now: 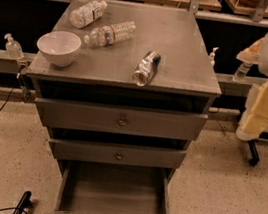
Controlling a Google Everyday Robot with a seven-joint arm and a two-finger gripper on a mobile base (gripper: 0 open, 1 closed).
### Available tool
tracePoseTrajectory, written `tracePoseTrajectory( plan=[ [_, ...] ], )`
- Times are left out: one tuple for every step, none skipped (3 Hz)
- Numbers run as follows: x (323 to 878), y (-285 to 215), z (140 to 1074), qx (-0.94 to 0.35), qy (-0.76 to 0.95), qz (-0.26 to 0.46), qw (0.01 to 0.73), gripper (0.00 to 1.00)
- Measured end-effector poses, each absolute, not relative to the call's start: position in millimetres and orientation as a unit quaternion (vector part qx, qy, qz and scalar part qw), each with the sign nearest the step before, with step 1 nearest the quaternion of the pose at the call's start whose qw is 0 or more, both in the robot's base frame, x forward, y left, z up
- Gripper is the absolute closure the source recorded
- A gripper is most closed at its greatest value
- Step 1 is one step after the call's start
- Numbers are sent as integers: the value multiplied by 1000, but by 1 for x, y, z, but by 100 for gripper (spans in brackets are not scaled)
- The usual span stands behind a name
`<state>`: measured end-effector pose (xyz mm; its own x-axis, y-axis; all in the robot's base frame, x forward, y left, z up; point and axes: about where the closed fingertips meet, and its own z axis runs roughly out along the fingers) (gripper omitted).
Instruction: Place redbull can into bottom drawer
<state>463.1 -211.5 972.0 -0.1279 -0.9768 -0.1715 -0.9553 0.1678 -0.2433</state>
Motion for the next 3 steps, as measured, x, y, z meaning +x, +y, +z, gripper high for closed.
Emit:
tracePoseTrajectory(
  plan=[
    [520,-196,960,-712,685,-50,147,0],
    [561,-178,955,-773,605,-40,185,0],
    [566,-178,957,-798,569,-52,190,0]
  ],
)
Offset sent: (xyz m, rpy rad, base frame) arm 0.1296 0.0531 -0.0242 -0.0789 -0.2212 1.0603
